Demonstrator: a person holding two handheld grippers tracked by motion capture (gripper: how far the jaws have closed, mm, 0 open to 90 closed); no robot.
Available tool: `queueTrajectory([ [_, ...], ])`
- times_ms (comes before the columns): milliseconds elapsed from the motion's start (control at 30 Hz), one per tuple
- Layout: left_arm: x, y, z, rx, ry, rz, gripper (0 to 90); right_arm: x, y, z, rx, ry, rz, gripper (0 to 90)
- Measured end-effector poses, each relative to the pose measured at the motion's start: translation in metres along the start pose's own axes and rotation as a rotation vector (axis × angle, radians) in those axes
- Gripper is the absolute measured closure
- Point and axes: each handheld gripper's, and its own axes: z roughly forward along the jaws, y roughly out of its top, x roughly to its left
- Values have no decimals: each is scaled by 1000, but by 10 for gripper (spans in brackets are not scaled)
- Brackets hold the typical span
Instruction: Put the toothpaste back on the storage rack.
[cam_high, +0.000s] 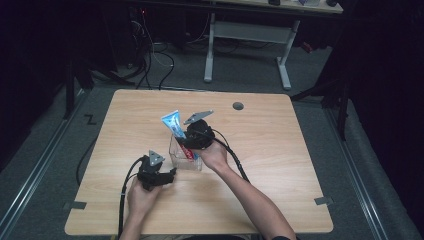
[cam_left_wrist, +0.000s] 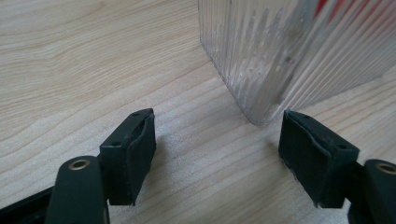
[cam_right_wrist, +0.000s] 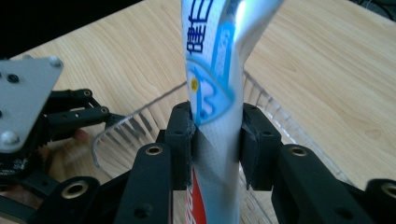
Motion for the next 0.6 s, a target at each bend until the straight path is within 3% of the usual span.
queueTrajectory([
  [267, 0, 0, 0, 1, 0, 1, 279, 0, -4, 0, 10, 1, -8, 667],
  [600, 0, 0, 0, 1, -1, 0, 279, 5, -4, -7, -21, -45, -23, 560],
])
